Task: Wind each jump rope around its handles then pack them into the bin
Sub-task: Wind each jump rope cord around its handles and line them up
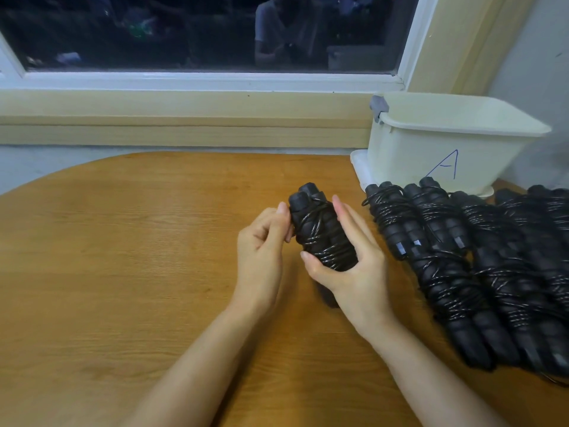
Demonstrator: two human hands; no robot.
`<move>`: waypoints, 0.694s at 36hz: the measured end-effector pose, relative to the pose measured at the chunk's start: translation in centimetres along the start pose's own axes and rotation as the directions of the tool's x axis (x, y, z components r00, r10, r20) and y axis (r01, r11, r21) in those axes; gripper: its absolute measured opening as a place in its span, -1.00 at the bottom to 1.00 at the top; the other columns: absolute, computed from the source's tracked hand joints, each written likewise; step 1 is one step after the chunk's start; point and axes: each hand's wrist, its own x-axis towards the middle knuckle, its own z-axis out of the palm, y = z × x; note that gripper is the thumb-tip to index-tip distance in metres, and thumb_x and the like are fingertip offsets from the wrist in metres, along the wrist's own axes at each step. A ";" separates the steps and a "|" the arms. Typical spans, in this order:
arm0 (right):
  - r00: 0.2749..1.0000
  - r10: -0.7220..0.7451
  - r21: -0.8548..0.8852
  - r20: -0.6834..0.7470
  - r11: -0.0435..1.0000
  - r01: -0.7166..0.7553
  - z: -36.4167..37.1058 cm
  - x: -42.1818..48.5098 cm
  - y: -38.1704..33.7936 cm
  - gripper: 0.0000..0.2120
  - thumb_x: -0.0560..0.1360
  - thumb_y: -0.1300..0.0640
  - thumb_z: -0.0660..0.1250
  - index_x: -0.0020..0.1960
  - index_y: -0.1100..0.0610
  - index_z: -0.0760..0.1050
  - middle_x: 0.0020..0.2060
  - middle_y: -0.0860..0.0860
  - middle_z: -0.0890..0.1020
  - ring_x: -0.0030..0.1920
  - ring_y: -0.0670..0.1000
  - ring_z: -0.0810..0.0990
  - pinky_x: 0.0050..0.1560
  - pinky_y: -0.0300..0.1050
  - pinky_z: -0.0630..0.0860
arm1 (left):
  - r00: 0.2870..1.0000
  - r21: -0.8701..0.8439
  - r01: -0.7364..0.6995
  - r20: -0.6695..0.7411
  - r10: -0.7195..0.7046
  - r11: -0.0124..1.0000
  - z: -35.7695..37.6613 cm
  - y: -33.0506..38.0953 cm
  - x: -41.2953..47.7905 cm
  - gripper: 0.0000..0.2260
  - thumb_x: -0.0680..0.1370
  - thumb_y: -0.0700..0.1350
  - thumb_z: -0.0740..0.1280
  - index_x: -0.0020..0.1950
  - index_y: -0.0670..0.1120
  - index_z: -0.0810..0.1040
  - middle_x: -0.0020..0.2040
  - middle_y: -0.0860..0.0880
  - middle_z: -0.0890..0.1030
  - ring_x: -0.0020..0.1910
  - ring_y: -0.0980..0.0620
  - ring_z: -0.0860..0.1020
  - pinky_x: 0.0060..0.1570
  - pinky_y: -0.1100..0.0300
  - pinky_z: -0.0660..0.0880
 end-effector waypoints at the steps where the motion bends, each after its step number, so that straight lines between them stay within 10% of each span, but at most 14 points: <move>1: 1.000 0.009 0.012 0.001 1.000 -0.009 0.0 0.0 0.0 -0.21 0.32 0.05 0.52 0.50 0.08 0.35 0.41 -0.08 0.45 0.38 -0.31 0.36 0.25 -0.51 0.28 | 0.999 0.062 -0.048 0.003 0.047 0.997 0.0 -0.2 -0.1 -0.60 0.68 -0.13 0.18 -0.38 -0.09 0.32 -0.36 0.13 0.38 -0.29 0.15 0.35 -0.18 0.31 0.32; 11: 0.999 0.028 -0.012 -0.029 1.000 -0.029 0.0 0.0 0.5 -0.20 0.35 0.17 0.59 0.50 0.03 0.33 0.40 -0.08 0.46 0.34 -0.36 0.37 0.19 -0.54 0.30 | 0.889 0.488 -0.449 0.162 0.428 0.749 0.1 -1.5 -0.1 -0.67 0.66 -0.09 0.16 -0.20 -0.21 0.54 -0.19 0.04 0.53 -0.20 0.12 0.47 -0.14 0.37 0.35; 15: 0.984 -0.151 -0.356 -0.095 0.928 0.108 -0.3 0.4 0.5 -0.25 0.35 -0.13 0.42 0.49 0.06 0.37 0.41 -0.06 0.46 0.29 -0.36 0.38 0.18 -0.56 0.29 | 0.998 0.150 -0.047 0.056 0.040 0.988 0.2 -0.1 -0.1 -0.61 0.69 0.00 0.15 -0.33 0.00 0.44 -0.33 0.05 0.51 -0.28 0.16 0.50 -0.18 0.31 0.48; 18: 0.970 -0.239 -0.505 -0.031 0.842 0.191 -0.2 0.3 0.3 -0.26 0.33 -0.13 0.46 0.47 0.05 0.42 0.38 -0.06 0.50 0.10 -0.04 0.61 -0.04 -0.25 0.54 | 0.906 -0.262 0.409 -0.001 -0.424 0.874 -0.3 0.4 0.7 -0.62 0.66 0.05 0.17 -0.29 -0.12 0.43 -0.38 0.02 0.58 -0.30 0.08 0.62 -0.25 0.25 0.59; 25: 0.965 -0.252 -0.638 0.065 0.733 0.235 0.1 -0.3 0.2 -0.18 0.27 -0.09 0.59 0.46 0.07 0.42 0.34 -0.03 0.54 -0.02 0.05 0.66 -0.33 -0.09 0.60 | 0.953 -0.140 0.303 0.045 -0.299 0.943 -1.5 0.1 1.6 -0.47 0.47 0.27 0.21 0.23 -0.09 0.53 0.11 -0.07 0.68 0.13 0.02 0.64 0.14 0.15 0.53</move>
